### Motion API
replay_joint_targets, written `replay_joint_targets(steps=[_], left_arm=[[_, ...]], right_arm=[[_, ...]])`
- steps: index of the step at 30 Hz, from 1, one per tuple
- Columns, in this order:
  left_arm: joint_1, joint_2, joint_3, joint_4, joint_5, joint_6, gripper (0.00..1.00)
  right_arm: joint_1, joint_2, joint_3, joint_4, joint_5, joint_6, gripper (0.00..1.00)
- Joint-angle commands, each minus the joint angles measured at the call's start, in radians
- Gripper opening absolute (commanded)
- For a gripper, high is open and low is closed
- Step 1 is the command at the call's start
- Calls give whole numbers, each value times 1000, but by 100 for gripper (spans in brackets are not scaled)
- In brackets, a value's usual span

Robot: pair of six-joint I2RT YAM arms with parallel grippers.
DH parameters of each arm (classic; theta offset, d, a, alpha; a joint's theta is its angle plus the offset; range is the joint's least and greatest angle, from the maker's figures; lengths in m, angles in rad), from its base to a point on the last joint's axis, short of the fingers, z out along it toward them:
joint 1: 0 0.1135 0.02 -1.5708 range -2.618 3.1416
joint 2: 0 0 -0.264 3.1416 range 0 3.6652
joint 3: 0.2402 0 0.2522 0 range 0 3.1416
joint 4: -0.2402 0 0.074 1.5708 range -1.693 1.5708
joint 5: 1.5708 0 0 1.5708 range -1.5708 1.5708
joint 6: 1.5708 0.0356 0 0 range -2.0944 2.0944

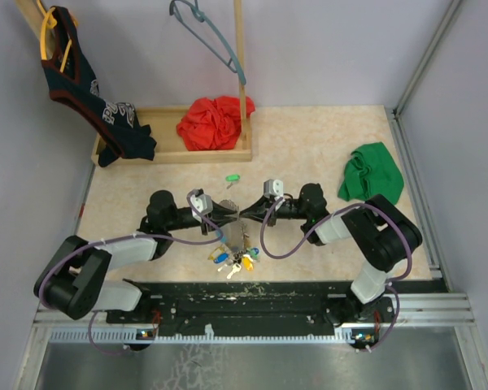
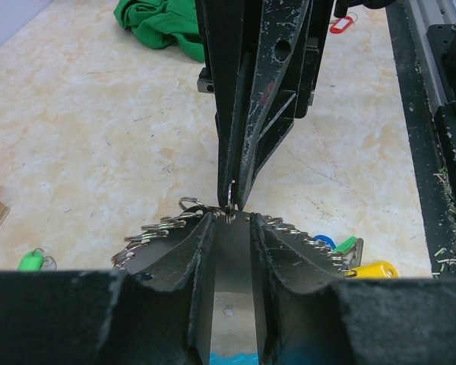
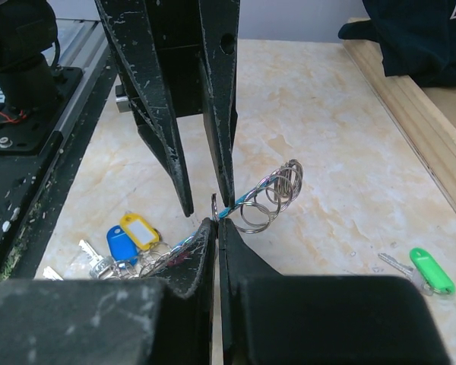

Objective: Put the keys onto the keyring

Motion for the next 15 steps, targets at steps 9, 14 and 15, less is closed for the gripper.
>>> replay_joint_targets(steps=[9,14,15], left_arm=[[6,91,20,132,73,-55,27],[6,103,27,139,72,-54,20],[6,104,29,144,74,-57,20]], right_arm=[[-1,-25,2,99,-34,29,0],[1,-29,5,89,-36,24,0],[2,-28,5,86,-38,20,0]])
